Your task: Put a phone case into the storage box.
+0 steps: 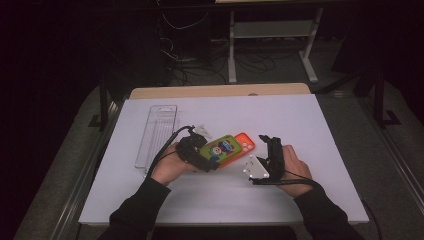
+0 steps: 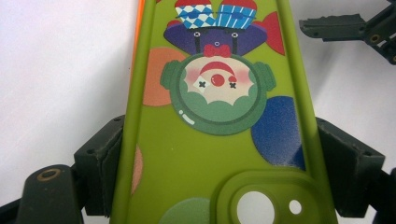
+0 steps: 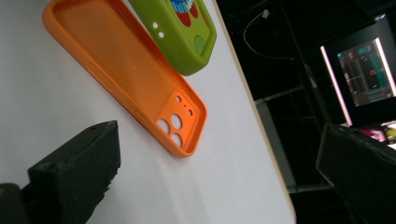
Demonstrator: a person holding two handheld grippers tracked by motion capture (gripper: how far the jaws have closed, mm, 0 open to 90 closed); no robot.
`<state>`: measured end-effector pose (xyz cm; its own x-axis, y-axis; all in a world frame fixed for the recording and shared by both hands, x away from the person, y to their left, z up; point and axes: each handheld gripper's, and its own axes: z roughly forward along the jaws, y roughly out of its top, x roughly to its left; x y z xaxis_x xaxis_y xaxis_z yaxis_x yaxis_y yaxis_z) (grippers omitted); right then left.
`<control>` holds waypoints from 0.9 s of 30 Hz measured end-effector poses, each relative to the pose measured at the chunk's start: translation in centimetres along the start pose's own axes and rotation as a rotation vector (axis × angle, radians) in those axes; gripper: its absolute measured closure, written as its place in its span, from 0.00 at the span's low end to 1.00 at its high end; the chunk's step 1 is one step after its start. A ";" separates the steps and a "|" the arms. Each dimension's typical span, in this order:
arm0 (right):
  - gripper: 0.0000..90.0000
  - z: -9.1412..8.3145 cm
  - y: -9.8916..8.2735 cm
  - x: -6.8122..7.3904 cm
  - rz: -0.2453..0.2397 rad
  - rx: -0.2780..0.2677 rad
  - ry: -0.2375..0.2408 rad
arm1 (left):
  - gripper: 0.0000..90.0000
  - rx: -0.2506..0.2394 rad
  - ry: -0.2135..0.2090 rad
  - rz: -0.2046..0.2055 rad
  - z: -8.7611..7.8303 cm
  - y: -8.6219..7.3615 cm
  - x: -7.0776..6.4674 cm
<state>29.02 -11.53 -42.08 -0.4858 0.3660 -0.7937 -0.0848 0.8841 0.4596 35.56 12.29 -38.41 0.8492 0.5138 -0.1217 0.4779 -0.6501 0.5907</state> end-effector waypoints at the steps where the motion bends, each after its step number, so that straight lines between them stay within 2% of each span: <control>1: 0.00 0.0 0.1 0.1 -0.011 0.001 -0.009 | 0.18 -0.002 -0.002 -0.007 0.0 0.0 0.0; 3: 0.00 -0.1 0.1 0.2 -0.050 0.009 -0.020 | 0.18 0.005 -0.003 -0.003 0.0 0.0 0.0; 5: 0.00 -0.1 0.3 0.4 -0.055 0.003 -0.031 | 0.18 0.004 0.002 0.001 0.0 0.0 0.0; 7: 0.00 -0.1 0.3 0.4 -0.097 0.003 -0.037 | 0.18 0.004 -0.001 -0.009 0.0 0.0 -0.1; 9: 0.00 0.0 0.3 0.4 -0.120 0.004 -0.043 | 0.18 0.004 -0.003 -0.006 0.0 0.0 -0.1; 10: 0.00 0.0 0.4 0.5 -0.123 0.004 -0.042 | 0.18 0.030 -0.002 0.025 -0.1 0.0 0.1; 13: 0.00 -0.1 0.4 0.5 -0.142 0.003 -0.061 | 0.18 0.028 -0.005 0.025 -0.1 0.1 0.1; 14: 0.00 0.0 0.5 0.7 -0.130 -0.005 -0.066 | 0.18 0.017 -0.005 0.012 0.0 0.1 -0.1; 16: 0.00 -0.1 0.6 0.7 -0.146 -0.006 -0.074 | 0.18 -0.002 -0.004 -0.008 0.1 0.1 -0.3; 19: 0.00 0.0 0.7 0.9 -0.182 -0.016 -0.086 | 0.18 0.006 -0.004 0.009 -0.1 0.2 -0.2; 25: 0.05 0.1 1.3 1.4 -0.221 -0.026 -0.084 | 0.18 0.003 -0.008 0.008 -0.1 0.2 -0.3; 27: 0.07 0.2 1.6 1.6 -0.237 -0.024 -0.086 | 0.18 0.027 -0.001 0.034 -0.2 0.3 -0.1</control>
<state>28.25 -9.49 -42.72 -0.3740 0.1734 -0.9111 -0.2087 0.9414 0.2649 35.52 12.16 -38.03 0.8651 0.4910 -0.1029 0.4550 -0.6816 0.5731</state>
